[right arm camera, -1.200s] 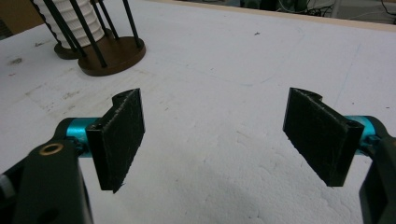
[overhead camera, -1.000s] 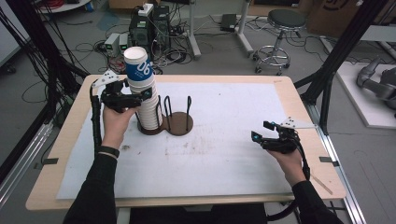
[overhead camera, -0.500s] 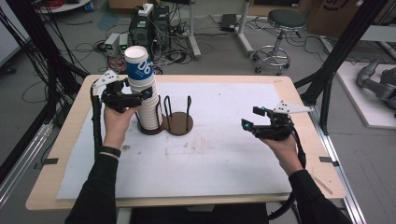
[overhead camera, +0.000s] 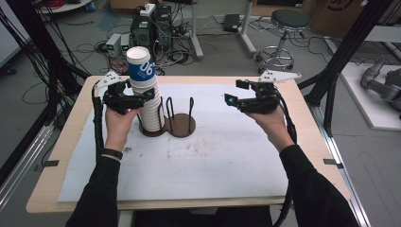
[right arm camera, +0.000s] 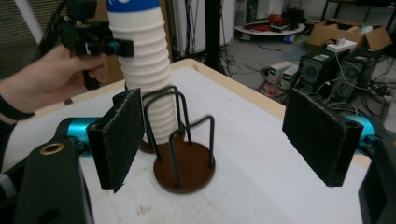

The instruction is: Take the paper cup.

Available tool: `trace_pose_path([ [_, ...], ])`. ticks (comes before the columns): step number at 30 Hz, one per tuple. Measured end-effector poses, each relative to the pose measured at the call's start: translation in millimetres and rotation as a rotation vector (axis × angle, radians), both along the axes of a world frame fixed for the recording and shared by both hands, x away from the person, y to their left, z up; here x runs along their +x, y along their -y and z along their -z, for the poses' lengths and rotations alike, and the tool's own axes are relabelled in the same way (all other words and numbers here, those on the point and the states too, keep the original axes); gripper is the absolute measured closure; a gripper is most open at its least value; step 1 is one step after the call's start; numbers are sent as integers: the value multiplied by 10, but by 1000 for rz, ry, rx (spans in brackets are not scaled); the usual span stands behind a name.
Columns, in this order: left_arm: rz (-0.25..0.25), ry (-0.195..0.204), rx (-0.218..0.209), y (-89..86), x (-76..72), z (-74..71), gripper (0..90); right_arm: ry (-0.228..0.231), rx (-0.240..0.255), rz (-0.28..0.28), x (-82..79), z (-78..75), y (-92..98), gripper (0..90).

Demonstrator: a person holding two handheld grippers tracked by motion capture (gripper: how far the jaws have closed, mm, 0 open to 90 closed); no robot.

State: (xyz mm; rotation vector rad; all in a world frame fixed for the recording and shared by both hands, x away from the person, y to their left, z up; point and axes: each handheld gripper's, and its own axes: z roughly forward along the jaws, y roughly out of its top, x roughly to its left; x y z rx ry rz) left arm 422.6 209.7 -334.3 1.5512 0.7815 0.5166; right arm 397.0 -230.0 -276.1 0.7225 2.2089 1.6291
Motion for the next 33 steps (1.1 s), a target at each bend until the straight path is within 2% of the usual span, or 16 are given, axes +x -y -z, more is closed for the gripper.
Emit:
trace_pose_path([
  [3, 1, 1, -2, -2, 3, 3, 111, 10, 0, -12, 57, -81, -112, 216],
  [4, 0, 1, -3, -2, 4, 4, 111, 23, 3, -25, 114, -155, -229, 215],
  [5, 0, 1, -3, -2, 4, 4, 111, 23, 3, -25, 114, -155, -229, 215],
  [10, -2, 0, -3, 0, 3, 3, 111, 23, 5, -62, 232, -312, -557, 216],
  [23, -9, -4, 5, 7, -8, -4, 111, 48, 16, -110, 434, -599, -1345, 213],
  [25, -7, -6, 5, 5, -10, -5, 111, 41, 24, -128, 470, -631, -1475, 213],
  [27, -7, -6, 4, 4, -10, -4, 111, 16, 29, -143, 504, -648, -1609, 209],
  [33, -8, -7, 1, 7, -12, -4, 111, -25, 17, -172, 579, -670, -1990, 208],
])
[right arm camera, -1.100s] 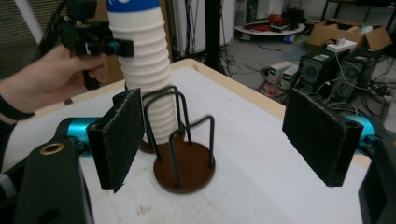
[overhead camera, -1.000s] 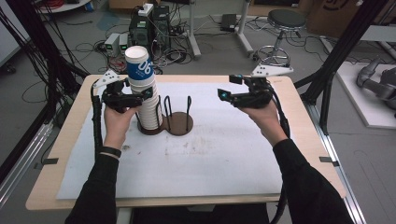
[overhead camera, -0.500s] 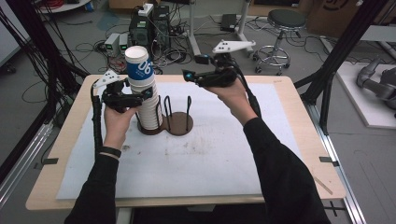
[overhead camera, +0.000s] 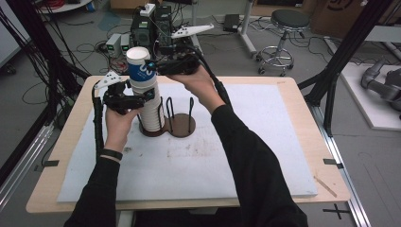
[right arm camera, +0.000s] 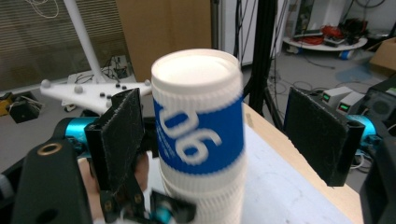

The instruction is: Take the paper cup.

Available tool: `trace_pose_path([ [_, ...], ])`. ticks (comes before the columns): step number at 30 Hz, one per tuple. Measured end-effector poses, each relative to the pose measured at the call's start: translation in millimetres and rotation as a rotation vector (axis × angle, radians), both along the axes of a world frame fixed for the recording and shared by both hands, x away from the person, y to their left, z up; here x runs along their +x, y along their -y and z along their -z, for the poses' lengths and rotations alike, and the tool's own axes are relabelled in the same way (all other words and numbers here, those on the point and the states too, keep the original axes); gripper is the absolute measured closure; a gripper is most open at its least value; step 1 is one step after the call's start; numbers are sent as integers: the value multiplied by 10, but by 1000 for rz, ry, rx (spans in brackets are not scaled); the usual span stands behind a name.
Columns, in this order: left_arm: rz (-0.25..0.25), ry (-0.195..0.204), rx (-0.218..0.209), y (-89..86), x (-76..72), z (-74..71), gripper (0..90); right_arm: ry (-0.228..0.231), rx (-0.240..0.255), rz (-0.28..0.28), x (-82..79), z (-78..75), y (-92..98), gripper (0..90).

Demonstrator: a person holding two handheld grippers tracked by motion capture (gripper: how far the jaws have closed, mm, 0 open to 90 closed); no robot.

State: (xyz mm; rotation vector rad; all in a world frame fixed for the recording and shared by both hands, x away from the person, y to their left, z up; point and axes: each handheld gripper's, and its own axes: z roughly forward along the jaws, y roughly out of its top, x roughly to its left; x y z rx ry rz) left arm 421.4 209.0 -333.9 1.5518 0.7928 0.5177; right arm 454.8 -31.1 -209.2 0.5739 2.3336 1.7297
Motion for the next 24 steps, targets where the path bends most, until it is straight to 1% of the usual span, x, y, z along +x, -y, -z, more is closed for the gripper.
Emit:
trace_pose_path([
  [3, 0, 0, 0, 0, 1, 1, 111, -22, -3, -1, 37, 8, -145, 209],
  [5, 1, 1, 1, 0, 2, 2, 111, -29, -15, 10, 61, 20, -231, 208],
  [7, 1, 2, -1, 4, 3, 2, 111, -28, -25, 6, 82, 33, -298, 209],
  [9, 2, 3, -1, 3, 5, 4, 111, -34, -39, 20, 101, 49, -358, 210],
  [10, 2, 2, 0, -1, 6, 5, 110, -33, -52, 24, 105, 56, -386, 217],
  [11, 3, 2, -2, -3, 7, 6, 111, -30, -62, 24, 101, 61, -406, 270],
  [12, 4, 2, -3, -6, 9, 7, 110, -14, -68, 17, 99, 65, -416, 281],
  [13, 4, 2, -4, -6, 10, 7, 111, -5, -72, 24, 89, 63, -425, 285],
  [16, 4, 3, -3, -5, 9, 7, 111, 6, -73, 24, 86, 54, -429, 290],
  [18, 5, 4, -3, -4, 11, 8, 111, 11, -49, 29, 75, 34, -418, 292],
  [23, 6, 3, -3, -4, 9, 8, 111, 87, 36, 43, 12, -121, -352, 293],
  [24, 6, 4, -4, -4, 9, 9, 111, 88, 55, 40, -2, -158, -334, 293],
])
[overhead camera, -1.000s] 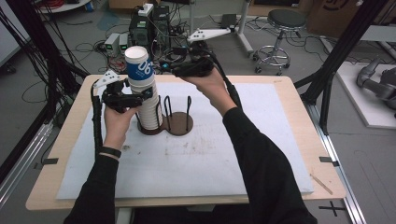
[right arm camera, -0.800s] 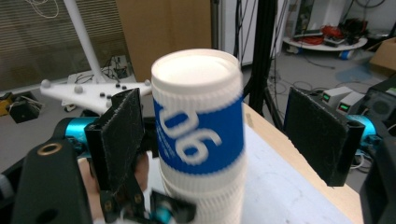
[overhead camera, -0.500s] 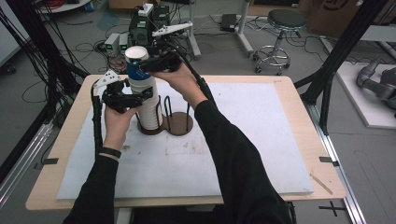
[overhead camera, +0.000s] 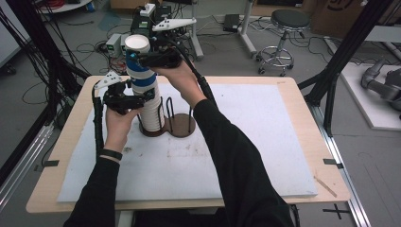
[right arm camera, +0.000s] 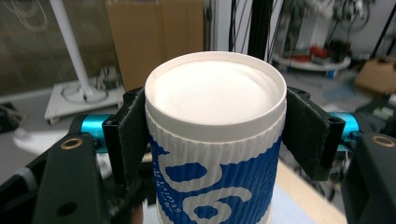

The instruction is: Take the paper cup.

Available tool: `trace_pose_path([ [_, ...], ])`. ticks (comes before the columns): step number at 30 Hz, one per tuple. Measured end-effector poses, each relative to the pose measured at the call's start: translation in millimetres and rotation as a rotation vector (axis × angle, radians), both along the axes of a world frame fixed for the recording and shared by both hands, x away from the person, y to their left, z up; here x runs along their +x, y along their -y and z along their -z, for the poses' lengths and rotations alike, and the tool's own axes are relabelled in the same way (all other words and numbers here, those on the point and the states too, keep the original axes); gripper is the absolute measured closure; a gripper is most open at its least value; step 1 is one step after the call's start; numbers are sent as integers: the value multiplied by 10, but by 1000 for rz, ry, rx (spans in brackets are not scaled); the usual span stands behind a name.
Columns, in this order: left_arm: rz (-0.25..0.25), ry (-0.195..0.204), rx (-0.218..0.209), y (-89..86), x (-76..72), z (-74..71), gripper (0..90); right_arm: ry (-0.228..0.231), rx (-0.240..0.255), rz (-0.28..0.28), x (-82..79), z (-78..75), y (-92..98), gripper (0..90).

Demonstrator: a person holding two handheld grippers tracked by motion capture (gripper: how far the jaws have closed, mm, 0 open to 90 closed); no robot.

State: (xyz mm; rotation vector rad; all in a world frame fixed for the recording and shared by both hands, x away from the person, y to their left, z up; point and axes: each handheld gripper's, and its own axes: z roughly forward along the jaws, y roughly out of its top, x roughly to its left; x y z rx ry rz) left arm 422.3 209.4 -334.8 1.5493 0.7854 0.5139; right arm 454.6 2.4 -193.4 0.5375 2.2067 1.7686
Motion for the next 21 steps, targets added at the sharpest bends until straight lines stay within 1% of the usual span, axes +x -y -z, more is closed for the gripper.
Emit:
trace_pose_path([
  [1, 1, 0, 1, -2, 0, 0, 111, -1, 19, -3, -10, -39, 15, 293],
  [2, 1, 0, 1, -2, 0, 0, 111, 7, 35, -7, -18, -77, 29, 293],
  [7, 1, -2, 4, -3, -2, -2, 111, 55, 71, 3, -103, -277, 109, 293],
  [9, 2, -3, 1, -4, -2, -2, 111, 79, 78, 16, -142, -349, 160, 293],
  [11, 4, -1, -3, -7, 2, 3, 110, 87, 84, 15, -170, -412, 222, 294],
  [13, 5, 0, -5, -6, 2, 4, 110, 103, 77, 17, -202, -468, 301, 294],
  [16, 7, 0, -2, -9, 1, 4, 110, 128, 33, 32, -244, -526, 451, 294],
  [18, 7, -1, -1, -10, 1, 3, 110, 141, 3, 42, -279, -533, 571, 293],
  [19, 7, -3, -2, -11, 1, 3, 110, 160, -23, 48, -294, -526, 635, 294],
  [20, 8, -1, -1, -11, 2, 4, 110, 166, -45, 49, -304, -515, 705, 293],
  [21, 8, -2, -1, -12, 2, 3, 110, 157, -51, 50, -310, -499, 777, 294],
])
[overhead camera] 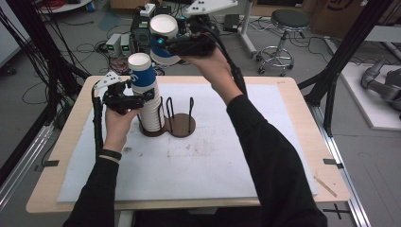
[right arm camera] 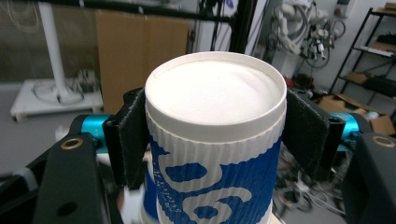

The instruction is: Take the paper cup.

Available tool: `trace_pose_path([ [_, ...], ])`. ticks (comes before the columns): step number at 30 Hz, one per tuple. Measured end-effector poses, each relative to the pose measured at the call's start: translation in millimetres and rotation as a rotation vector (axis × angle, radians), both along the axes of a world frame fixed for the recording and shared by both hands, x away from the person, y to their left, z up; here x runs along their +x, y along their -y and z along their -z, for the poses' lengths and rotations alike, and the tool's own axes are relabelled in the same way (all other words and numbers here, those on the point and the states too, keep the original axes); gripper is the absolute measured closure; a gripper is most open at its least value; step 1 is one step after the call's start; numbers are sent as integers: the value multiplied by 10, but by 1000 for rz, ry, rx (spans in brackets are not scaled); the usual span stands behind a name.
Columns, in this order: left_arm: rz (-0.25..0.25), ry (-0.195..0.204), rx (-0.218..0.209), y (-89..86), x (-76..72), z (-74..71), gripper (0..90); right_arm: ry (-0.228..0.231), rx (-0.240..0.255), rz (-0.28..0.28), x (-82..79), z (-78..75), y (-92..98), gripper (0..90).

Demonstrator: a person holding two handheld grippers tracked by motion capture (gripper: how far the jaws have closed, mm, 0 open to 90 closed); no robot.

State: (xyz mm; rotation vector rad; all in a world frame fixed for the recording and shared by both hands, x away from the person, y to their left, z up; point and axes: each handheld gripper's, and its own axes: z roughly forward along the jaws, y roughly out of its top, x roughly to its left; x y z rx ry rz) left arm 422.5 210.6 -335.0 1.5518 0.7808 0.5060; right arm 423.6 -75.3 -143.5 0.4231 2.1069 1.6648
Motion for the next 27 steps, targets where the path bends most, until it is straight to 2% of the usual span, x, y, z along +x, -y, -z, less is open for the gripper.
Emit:
trace_pose_path([
  [6, 1, -1, -1, 0, 0, 2, 109, -31, 1, 30, -92, 141, 459, 294],
  [14, 16, -6, -19, -9, 22, 21, 106, -63, -3, 62, -257, 464, 955, 294],
  [20, 16, -6, -18, -8, 20, 20, 106, -95, 30, 91, -395, 722, 1306, 294],
  [27, 12, -7, -15, -6, 17, 17, 105, -120, 72, 123, -525, 1036, 1594, 294],
])
